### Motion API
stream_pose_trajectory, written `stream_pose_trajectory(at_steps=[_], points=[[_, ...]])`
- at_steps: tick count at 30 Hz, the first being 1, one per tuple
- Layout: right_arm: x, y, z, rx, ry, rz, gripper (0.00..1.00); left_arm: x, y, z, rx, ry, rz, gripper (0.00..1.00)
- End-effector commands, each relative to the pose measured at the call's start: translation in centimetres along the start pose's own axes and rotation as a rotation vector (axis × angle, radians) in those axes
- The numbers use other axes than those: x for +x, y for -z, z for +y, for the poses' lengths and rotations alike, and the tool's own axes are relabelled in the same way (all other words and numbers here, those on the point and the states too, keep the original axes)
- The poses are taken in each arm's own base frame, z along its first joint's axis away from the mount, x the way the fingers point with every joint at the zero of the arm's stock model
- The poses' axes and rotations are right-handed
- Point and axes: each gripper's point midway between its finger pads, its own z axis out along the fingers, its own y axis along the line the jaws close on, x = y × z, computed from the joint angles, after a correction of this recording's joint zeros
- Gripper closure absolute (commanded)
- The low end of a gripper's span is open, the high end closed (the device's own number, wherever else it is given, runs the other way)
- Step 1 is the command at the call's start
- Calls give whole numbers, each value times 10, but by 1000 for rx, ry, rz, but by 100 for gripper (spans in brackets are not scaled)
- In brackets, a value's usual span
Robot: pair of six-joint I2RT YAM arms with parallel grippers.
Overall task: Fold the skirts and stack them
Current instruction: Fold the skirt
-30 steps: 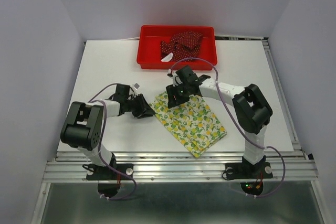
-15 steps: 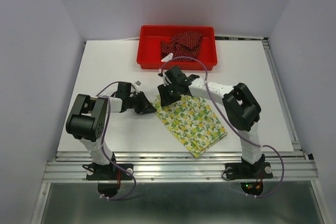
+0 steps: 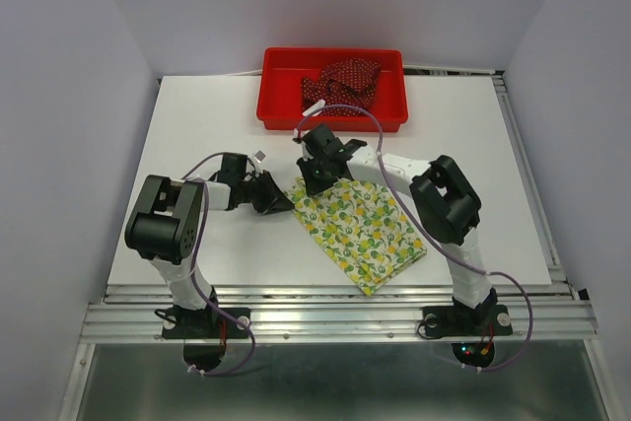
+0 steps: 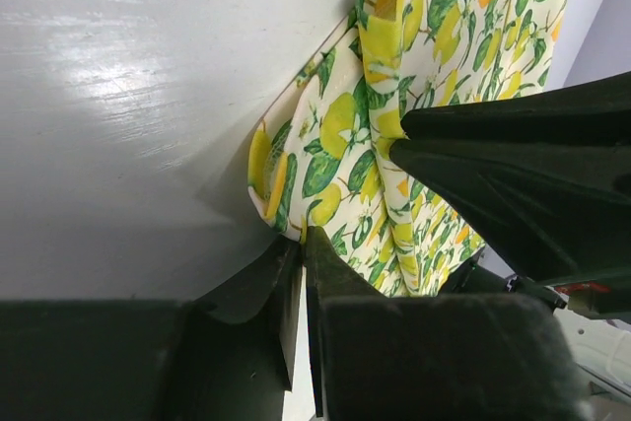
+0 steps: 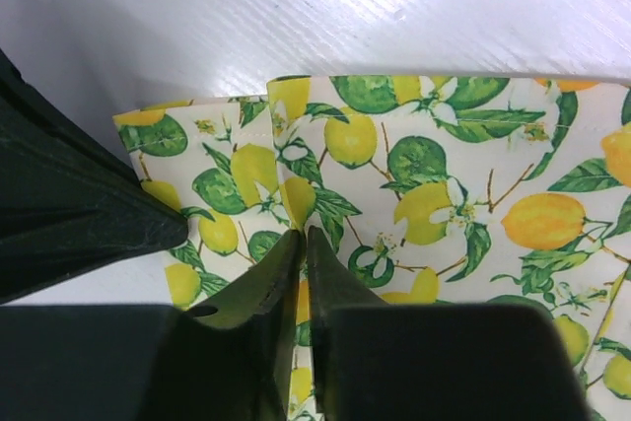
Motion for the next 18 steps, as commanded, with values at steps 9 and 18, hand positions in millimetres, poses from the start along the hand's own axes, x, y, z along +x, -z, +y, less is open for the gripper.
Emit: stream_pose_trajectory(at_steps=[9, 18], points=[[-17, 10, 12, -18, -7, -21, 99, -15, -7, 0, -11, -18, -22, 88], [-39, 32, 36, -105, -86, -93, 99, -16, -9, -1, -4, -18, -19, 100]])
